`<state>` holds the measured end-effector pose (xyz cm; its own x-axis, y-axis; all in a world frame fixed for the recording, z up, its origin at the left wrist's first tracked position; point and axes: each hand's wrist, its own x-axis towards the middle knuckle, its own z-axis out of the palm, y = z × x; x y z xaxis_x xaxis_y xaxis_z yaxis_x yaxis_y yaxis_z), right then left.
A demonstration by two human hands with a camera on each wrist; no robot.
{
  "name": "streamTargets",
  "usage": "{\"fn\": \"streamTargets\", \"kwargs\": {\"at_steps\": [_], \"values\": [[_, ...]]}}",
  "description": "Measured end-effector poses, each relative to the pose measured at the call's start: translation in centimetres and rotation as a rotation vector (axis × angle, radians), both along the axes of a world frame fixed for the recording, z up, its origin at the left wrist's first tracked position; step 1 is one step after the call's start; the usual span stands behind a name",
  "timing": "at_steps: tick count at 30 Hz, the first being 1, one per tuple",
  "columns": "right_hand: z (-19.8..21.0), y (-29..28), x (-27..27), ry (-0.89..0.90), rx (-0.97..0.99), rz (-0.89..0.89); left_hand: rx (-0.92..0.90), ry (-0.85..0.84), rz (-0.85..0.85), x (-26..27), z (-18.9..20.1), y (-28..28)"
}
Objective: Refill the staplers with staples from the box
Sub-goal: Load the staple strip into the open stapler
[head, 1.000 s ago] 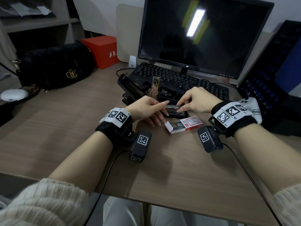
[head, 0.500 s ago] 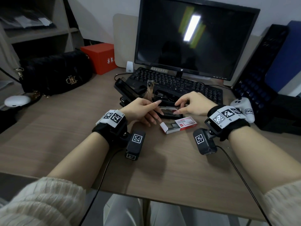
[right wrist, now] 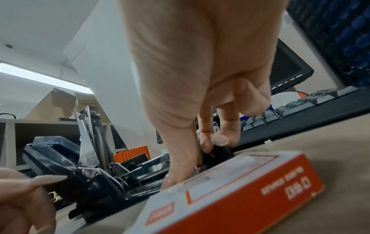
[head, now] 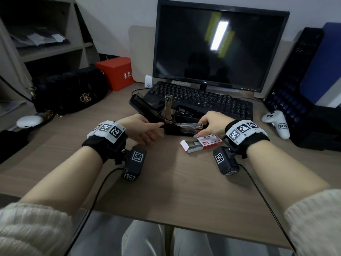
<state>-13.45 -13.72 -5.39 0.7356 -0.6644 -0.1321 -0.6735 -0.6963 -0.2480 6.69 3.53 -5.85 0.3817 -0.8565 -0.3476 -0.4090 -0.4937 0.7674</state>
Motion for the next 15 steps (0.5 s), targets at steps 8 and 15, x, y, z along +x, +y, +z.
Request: {"fn": "streamTargets", "kwargs": {"at_steps": [8,15], "values": [[-0.3,-0.2,0.0,0.073,-0.083,0.040,-0.061,0.017,0.182,0.8,0.2,0.2],[-0.4,-0.5,-0.1,0.094,-0.099,0.062,-0.342,-0.154,0.291,0.4,-0.1,-0.6]]}}
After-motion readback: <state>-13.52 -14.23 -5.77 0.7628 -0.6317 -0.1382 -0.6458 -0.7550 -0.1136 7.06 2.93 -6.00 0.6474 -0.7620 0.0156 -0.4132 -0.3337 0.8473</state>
